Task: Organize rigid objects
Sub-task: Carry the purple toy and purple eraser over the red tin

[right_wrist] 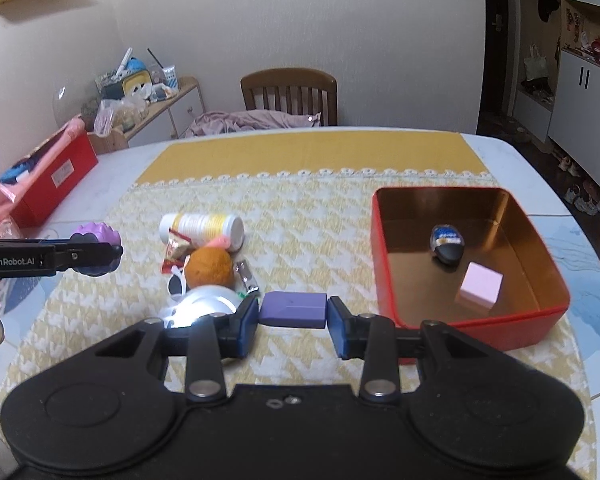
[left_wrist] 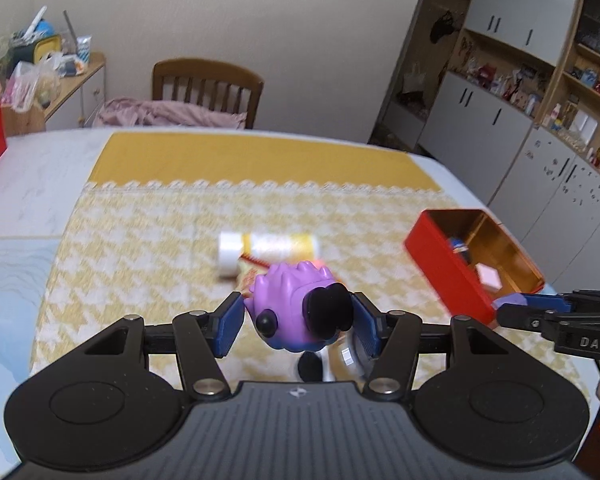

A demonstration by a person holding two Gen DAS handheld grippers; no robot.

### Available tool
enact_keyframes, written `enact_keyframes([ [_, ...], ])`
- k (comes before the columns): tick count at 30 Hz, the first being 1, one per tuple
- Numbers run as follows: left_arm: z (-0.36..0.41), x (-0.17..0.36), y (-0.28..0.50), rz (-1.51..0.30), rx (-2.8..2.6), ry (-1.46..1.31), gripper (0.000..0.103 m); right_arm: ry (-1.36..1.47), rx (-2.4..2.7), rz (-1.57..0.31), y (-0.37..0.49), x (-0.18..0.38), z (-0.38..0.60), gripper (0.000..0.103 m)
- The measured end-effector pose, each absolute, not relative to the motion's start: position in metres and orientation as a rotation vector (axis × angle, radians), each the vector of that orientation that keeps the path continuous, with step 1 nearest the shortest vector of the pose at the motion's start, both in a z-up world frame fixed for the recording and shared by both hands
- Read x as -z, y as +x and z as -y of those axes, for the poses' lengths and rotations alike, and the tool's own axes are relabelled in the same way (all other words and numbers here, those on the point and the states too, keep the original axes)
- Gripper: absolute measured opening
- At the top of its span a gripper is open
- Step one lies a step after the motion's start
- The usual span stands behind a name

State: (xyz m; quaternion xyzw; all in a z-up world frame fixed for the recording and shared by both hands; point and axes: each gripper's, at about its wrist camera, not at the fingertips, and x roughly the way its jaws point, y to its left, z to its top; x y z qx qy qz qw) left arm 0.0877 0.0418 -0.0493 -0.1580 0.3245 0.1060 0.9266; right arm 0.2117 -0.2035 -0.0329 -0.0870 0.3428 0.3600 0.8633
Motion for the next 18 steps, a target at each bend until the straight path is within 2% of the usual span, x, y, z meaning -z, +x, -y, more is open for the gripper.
enact_keyframes([
  [18,0.047,0.024,0.158,-0.658,-0.059,-0.266,0.058,-0.160,-0.745,-0.686,0.268,0.017,0.265,0.036],
])
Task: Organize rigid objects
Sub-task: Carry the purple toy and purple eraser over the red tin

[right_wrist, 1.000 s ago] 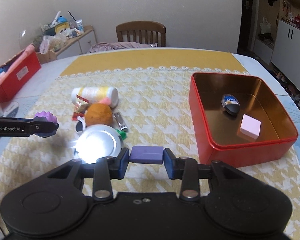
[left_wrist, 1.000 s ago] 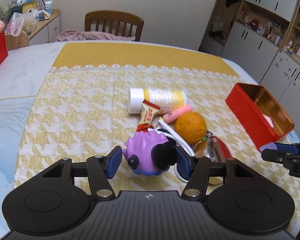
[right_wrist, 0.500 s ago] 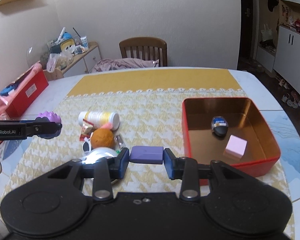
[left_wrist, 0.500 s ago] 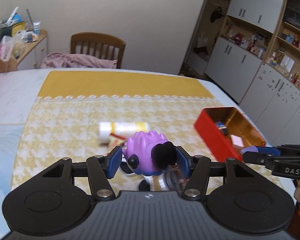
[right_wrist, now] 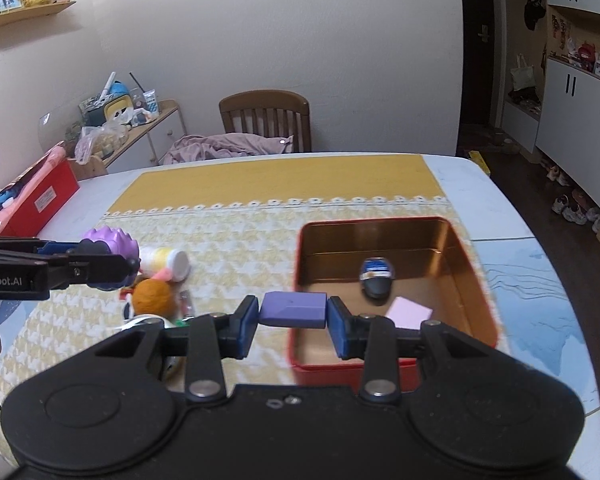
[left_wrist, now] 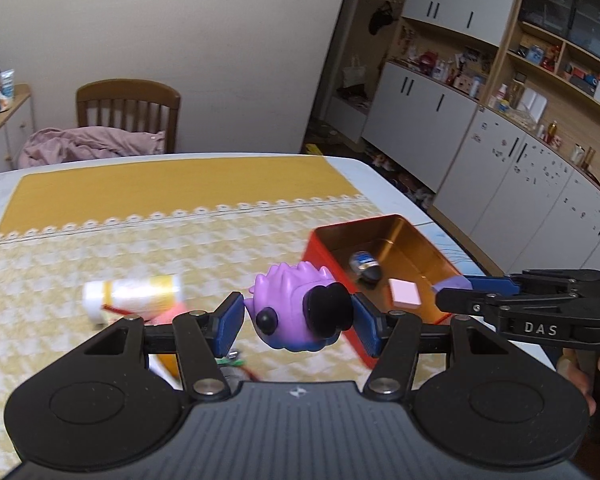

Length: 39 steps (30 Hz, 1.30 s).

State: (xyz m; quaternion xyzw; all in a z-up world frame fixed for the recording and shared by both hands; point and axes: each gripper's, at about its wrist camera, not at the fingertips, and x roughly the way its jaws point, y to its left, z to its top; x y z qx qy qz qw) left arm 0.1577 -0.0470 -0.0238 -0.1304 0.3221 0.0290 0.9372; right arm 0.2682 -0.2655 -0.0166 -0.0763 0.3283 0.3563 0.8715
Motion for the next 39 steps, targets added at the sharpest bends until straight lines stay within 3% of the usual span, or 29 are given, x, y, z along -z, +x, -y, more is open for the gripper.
enact_keyframes([
  [22,0.152,0.056,0.263,-0.778,0.023,-0.158,0.058,-0.156,-0.775,-0.754,0.368,0.031,0.312,0.036],
  [39,0.169,0.095,0.335,-0.890,-0.032,-0.043,0.058,-0.259,-0.770,-0.820,0.427,0.065,0.272,0.036],
])
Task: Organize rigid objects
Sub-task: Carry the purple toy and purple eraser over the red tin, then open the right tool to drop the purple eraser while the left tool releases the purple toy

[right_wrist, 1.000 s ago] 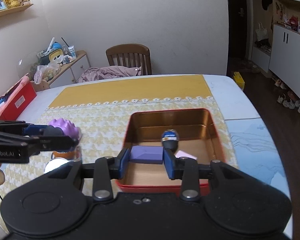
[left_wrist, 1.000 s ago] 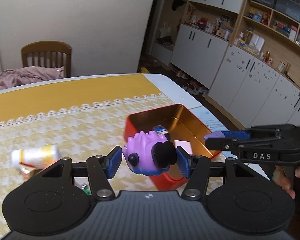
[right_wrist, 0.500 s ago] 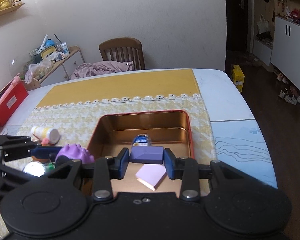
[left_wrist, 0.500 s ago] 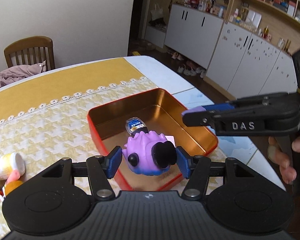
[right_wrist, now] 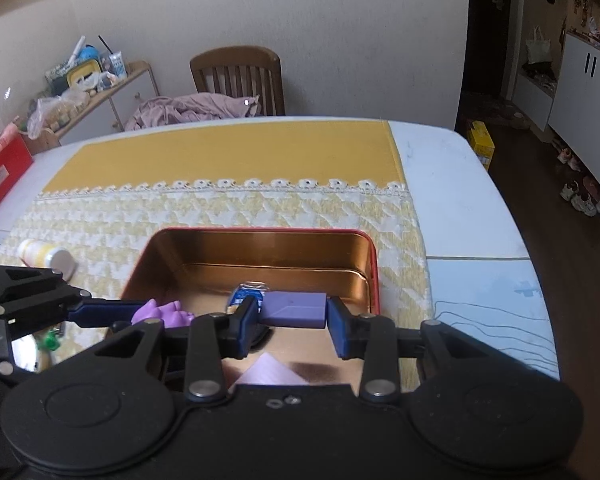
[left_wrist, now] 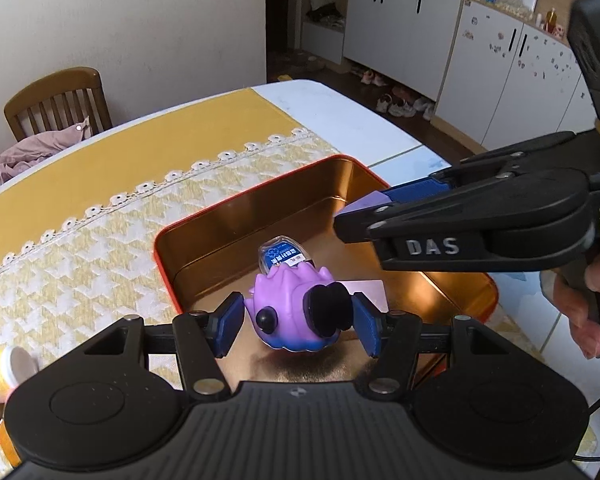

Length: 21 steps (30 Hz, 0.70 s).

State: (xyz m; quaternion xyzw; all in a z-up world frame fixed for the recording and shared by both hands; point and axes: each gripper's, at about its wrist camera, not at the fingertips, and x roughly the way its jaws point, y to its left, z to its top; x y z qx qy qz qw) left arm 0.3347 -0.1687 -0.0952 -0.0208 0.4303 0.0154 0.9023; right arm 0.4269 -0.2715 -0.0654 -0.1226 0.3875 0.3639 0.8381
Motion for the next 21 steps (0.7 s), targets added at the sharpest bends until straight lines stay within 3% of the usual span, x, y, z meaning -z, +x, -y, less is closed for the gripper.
enact_keyframes([
  [21,0.169,0.119,0.359,-0.948,-0.062,-0.048,0.058,-0.354,-0.770,-0.898,0.437,0.091,0.252,0.037],
])
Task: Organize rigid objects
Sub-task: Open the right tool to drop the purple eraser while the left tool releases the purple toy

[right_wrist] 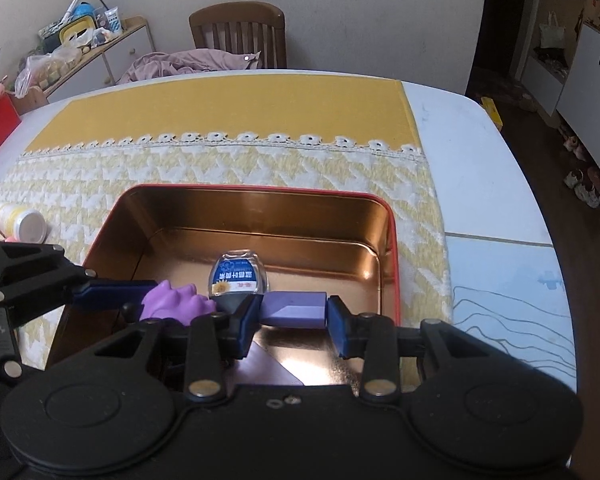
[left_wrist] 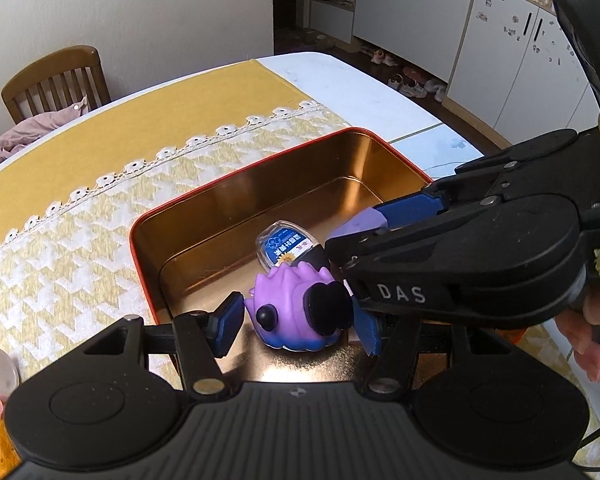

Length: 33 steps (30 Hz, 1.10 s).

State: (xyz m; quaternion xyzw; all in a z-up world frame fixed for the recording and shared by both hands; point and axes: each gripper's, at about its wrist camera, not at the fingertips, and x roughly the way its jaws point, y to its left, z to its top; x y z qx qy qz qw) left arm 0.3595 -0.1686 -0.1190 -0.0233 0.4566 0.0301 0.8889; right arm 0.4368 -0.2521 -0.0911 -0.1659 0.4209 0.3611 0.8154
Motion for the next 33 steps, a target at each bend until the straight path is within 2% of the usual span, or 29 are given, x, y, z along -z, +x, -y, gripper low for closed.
enact_keyframes([
  [11,0.174,0.120,0.363,-0.960,-0.086,-0.030,0.058,-0.336,-0.766,-0.896,0.436,0.086,0.257,0.040],
  [15,0.174,0.118,0.361,-0.958,-0.087,-0.040,0.059,-0.308,-0.767,-0.897,0.434,0.082,0.264,0.044],
  [18,0.174,0.116,0.357,-0.952,-0.088,-0.054,0.065,-0.301,-0.763,-0.889,0.431,0.078,0.267,0.047],
  [33,0.175,0.087,0.325,-0.866,-0.063,-0.114,0.066,-0.248,-0.780,-0.829,0.407,0.051,0.285,0.061],
])
